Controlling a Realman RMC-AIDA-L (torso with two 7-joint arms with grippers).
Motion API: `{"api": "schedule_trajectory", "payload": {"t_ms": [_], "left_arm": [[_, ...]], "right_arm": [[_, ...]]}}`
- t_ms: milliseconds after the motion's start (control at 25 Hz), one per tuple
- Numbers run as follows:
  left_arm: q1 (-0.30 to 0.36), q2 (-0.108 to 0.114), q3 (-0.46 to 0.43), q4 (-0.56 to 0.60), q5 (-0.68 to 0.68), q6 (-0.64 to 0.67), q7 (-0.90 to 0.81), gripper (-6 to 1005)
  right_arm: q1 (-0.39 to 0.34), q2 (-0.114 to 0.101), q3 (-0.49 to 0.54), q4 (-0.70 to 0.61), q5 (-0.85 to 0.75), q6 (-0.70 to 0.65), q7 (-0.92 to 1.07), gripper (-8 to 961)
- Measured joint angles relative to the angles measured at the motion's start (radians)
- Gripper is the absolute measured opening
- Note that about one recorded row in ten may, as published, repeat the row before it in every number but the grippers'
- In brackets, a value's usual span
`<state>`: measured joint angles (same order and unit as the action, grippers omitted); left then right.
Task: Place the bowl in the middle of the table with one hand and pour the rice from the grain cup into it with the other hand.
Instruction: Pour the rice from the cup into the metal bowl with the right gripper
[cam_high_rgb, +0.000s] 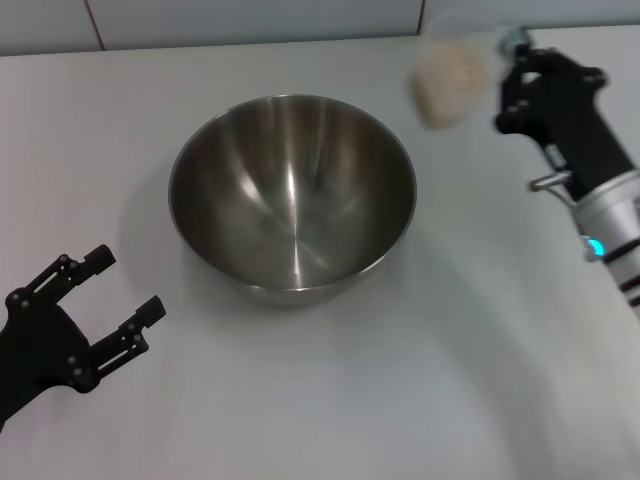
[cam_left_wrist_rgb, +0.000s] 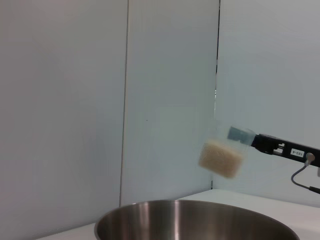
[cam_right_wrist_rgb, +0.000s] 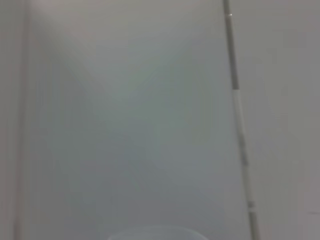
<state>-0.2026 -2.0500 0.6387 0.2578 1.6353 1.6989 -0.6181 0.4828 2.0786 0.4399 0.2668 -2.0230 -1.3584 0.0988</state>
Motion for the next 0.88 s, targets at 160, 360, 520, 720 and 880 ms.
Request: {"api": "schedule_trajectory", "payload": {"t_ms": [160,360,520,720,880], "left_arm": [[0.002,0.0,0.0,0.0,0.0,0.002,0.0,797],[0.002,-0.001,0.0,0.0,0.0,0.002,0.0,797],[0.002,-0.001,0.001,0.0,0.0,0.004,0.0,797],[0.002,-0.001,0.001,0.001,0.0,0.012,0.002,797],[0.002,-0.002,0.001,0.001,0.0,0.013,0.003,797]], "right_arm": [[0.052,0.0,-0.005,0.0,-0.102,0.041,0.043,1],[0.115,0.003,-0.006,0.0,-0.208,0.106,0.09,0],[0.141,0.006,-0.006,0.01,-0.276,0.142,0.105,0],[0.144,0.006,-0.006,0.013,-0.329,0.148,0.145,1],[0.138,0.006,-0.006,0.011,-0.331,0.143,0.149,1]]}}
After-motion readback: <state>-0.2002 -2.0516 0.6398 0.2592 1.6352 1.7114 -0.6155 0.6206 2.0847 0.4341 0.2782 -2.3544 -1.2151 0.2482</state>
